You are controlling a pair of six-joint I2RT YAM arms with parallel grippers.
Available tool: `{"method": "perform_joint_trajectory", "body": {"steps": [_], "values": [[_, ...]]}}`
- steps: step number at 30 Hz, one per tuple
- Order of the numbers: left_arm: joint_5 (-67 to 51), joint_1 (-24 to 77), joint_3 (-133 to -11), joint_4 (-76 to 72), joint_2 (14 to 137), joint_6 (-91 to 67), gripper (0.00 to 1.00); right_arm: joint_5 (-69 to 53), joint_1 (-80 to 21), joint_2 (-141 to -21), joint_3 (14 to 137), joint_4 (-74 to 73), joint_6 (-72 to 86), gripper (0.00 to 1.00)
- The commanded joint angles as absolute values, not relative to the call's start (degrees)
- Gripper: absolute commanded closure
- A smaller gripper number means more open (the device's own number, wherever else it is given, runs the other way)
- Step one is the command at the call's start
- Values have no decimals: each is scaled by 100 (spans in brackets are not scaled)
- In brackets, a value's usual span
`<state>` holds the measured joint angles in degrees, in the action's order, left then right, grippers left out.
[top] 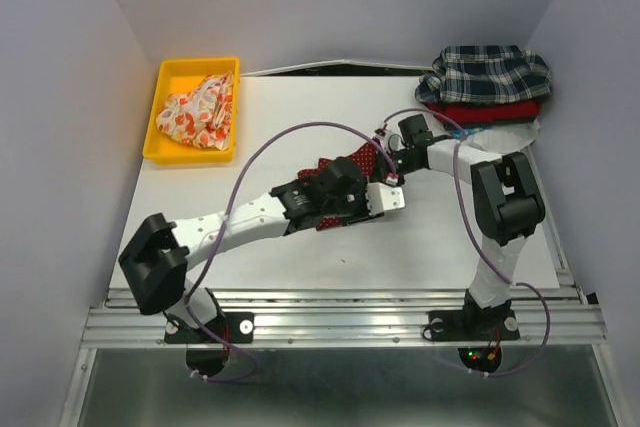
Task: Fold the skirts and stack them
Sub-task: Neatly place the folded skirt to the corner
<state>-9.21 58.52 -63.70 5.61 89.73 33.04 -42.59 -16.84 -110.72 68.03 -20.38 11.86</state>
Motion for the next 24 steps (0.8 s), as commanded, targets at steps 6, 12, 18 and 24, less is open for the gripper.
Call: {"method": "perform_joint_trajectory", "body": {"steps": [6,12,18,24], "values": [[-1187,4703,-6425,1406,7603,3111,55,-1936,-1398,-10924,8638,-3830,-1561,99],[-1318,4061,-6039,1626,7172,3033,54,-1328,-801,-11776,10334,-4473,-2820,99],[-1739,3648,-5836,1661,6987,2892,54,-1029,-545,-12725,12329,-5150,-3506,99],[-1837,3551,-5704,1626,6899,2900,54,-1001,-483,-13060,13121,-5361,-3754,99]]}}
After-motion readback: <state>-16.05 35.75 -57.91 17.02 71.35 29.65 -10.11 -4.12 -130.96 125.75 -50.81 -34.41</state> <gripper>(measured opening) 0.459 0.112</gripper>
